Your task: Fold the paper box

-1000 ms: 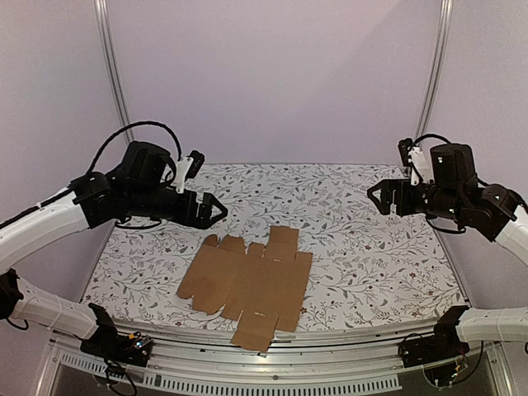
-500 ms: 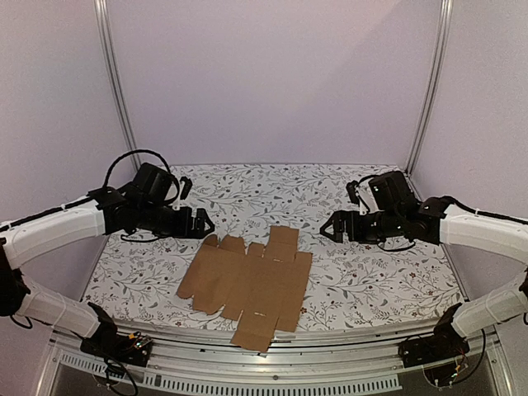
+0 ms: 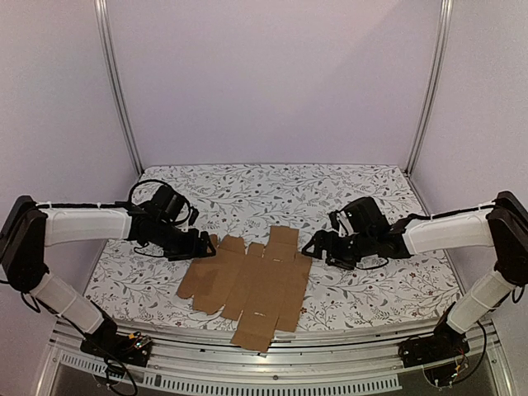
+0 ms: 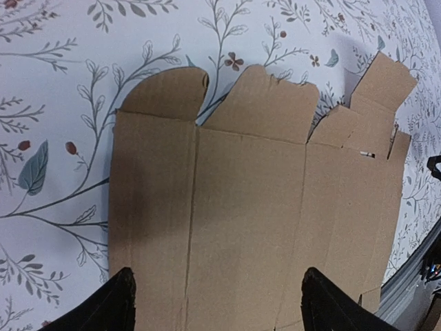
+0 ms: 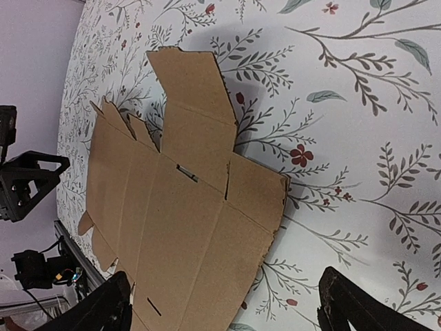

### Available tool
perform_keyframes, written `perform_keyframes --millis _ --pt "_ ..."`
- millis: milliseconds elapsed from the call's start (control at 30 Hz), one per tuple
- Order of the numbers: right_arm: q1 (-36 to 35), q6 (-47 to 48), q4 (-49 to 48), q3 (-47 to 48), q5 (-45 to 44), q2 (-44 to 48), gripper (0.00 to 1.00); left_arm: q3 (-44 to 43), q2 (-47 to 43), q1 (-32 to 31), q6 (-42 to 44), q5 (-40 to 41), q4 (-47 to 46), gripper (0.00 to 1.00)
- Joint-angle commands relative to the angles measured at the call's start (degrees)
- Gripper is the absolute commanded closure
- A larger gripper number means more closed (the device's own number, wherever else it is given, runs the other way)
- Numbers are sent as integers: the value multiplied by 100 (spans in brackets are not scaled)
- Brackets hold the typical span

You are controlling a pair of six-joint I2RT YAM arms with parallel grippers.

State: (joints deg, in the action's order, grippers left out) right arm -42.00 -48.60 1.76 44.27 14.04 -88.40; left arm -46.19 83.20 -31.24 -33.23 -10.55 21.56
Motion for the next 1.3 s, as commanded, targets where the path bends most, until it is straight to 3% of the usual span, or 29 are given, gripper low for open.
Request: perform_keyframes --millis 0,867,1267 --pt "-58 -569 -863 -331 86 -282 7 141 291 144 -116 -193 -255 20" --pt "-334 -1961 -3177 -1262 326 -1275 10 419 1102 127 -216 -143 -583 27" --pt "-460 -2643 -4840 -1397 653 -2051 16 471 1240 31 -263 -130 -647 30"
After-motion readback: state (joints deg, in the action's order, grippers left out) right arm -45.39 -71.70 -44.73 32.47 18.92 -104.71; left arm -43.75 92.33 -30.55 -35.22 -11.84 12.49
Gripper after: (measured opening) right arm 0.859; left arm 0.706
